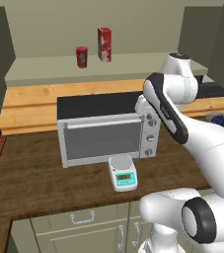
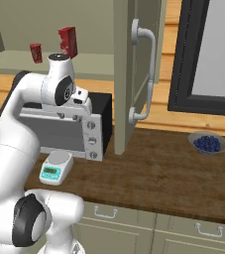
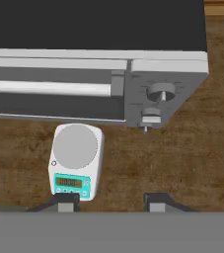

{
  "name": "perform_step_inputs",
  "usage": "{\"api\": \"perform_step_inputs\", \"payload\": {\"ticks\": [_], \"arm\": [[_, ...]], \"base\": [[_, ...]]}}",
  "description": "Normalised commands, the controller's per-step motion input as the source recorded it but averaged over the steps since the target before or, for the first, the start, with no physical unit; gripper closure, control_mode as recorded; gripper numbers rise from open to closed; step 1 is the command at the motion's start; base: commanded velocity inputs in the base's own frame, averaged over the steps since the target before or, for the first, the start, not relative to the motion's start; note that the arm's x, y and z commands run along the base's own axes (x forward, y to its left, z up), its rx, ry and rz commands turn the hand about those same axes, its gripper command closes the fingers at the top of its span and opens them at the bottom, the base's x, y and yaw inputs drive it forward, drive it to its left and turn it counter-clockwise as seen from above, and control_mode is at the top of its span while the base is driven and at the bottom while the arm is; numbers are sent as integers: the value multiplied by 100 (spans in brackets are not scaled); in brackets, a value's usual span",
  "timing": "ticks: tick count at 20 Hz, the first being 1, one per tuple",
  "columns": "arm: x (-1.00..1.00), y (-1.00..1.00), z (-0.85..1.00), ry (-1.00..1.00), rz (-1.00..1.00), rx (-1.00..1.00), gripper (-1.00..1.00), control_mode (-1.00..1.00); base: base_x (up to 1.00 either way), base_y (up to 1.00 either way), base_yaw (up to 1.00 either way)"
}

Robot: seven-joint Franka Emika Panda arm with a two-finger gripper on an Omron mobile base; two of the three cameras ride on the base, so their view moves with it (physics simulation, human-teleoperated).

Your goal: Pick the yogurt and place it on the digital scale for weighing, and close the cabinet.

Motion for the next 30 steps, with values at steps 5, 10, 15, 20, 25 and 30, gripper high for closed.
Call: {"api": "perform_step_inputs", "payload": {"ticks": [5, 10, 15, 20, 25, 30], "arm": [[-25, 15, 0, -2, 6, 0, -100, -100], [-46, 36, 0, -17, 12, -1, -100, -100], [-30, 26, 49, -28, 11, 0, -100, -100], [-23, 24, 74, -19, 11, 0, -100, -100], [-14, 20, 43, -18, 14, 3, -100, -100], [-1, 11, 26, -18, 6, 6, -100, -100]], "base": [[0, 0, 0], [0, 0, 0], [0, 0, 0], [0, 0, 0], [0, 0, 0], [0, 0, 0]]}}
